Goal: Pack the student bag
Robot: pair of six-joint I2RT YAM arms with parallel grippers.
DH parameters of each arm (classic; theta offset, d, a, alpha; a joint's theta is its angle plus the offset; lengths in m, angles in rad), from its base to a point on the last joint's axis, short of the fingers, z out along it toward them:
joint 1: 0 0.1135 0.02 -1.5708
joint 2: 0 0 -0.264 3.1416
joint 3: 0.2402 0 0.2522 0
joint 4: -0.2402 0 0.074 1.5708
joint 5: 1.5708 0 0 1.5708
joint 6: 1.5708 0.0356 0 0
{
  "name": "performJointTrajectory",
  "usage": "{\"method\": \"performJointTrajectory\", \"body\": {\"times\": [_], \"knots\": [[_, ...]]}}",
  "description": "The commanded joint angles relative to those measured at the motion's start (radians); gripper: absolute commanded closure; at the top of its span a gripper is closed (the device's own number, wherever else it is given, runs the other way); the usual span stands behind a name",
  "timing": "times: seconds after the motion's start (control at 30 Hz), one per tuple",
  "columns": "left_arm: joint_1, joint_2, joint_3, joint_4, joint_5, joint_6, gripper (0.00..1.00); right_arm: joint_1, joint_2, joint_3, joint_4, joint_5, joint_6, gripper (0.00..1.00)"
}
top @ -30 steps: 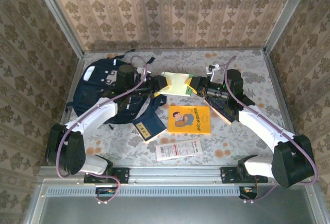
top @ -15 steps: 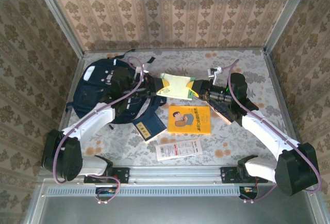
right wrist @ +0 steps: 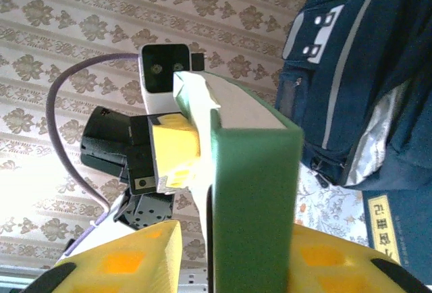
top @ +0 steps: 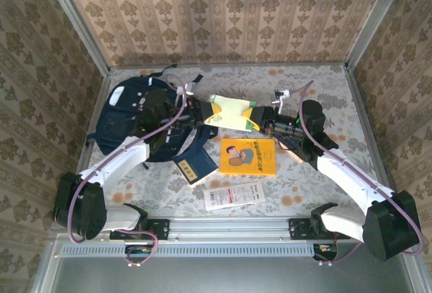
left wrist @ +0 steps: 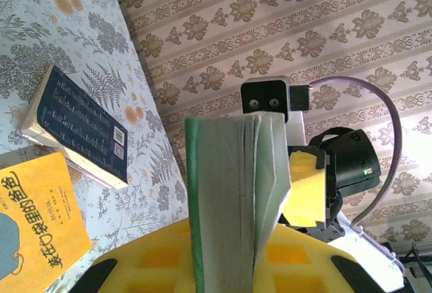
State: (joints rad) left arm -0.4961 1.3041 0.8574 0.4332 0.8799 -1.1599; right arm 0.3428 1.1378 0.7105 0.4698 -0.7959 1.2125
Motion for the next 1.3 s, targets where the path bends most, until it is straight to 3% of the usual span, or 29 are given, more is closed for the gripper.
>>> {"method": "performJointTrajectory", "body": {"times": [0.0,0.17,0.33,0.53,0.57,0.7,0.77,0.83,0.93,1.1,1.27], "knots": [[-0.005,-0.009,-0.002,0.076,-0.01,-0.014,1.0,0.036,-0.014,0.0,0.104,-0.008,0.025,0.6],[-0.016,0.001,-0.011,0.079,-0.012,-0.007,1.0,0.058,0.017,0.011,0.145,0.019,0.031,0.61],[-0.022,-0.002,-0.027,0.088,-0.013,-0.011,1.0,0.062,0.041,0.023,0.162,0.044,0.034,0.72],[-0.026,-0.005,-0.033,0.068,-0.012,0.006,1.0,0.064,0.048,0.024,0.152,0.076,0.015,0.97],[-0.024,-0.007,-0.03,0.047,-0.012,0.019,0.94,0.064,0.044,0.023,0.133,0.083,0.001,1.0],[0.007,-0.032,0.009,-0.155,-0.02,0.138,0.71,0.064,-0.013,0.013,-0.052,0.152,-0.122,1.0],[0.033,-0.051,0.044,-0.303,-0.037,0.223,0.57,0.065,-0.039,0.01,-0.139,0.183,-0.18,1.0],[0.097,-0.061,0.097,-0.508,-0.088,0.327,0.49,0.064,-0.066,0.006,-0.224,0.221,-0.24,1.0],[0.147,-0.042,0.205,-0.81,-0.227,0.507,0.46,0.063,-0.091,-0.003,-0.307,0.266,-0.302,1.0],[0.248,0.006,0.26,-0.962,-0.388,0.621,0.45,0.062,-0.088,-0.008,-0.353,0.284,-0.348,1.0],[0.312,0.115,0.339,-1.016,-0.462,0.693,0.43,0.062,-0.073,-0.016,-0.349,0.277,-0.362,1.0]]}}
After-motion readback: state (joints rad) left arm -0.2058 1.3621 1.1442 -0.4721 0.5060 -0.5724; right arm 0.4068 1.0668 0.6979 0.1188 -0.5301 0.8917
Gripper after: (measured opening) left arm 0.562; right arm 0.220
